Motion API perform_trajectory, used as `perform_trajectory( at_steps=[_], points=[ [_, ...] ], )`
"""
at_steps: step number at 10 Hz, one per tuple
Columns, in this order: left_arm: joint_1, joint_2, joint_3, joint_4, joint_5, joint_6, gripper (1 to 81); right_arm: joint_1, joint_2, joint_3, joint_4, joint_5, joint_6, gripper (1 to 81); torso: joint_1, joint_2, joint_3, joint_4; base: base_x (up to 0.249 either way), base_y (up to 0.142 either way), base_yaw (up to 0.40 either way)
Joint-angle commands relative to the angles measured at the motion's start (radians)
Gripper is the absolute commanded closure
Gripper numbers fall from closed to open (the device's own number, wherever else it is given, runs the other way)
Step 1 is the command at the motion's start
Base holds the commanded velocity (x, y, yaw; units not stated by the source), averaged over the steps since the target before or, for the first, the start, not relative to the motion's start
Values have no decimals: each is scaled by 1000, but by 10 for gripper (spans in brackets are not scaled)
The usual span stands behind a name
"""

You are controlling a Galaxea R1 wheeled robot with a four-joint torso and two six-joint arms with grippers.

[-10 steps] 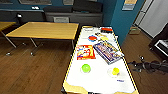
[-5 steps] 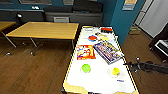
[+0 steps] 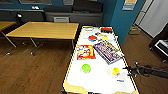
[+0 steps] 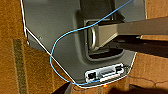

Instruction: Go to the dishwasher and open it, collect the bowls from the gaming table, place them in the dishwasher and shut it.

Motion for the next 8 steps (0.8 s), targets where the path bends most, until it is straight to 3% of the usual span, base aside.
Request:
perform_trajectory(
  at_steps=[1,8],
  points=[
    [2,-6,3,-7,64,1,10,179,-26,15,21,-43,6,10,0,0,0,0,0,0,0],
    [7,-9,3,-12,64,1,10,160,13,33,20,-33,16,10,0,0,0,0,0,0,0]
  ],
)
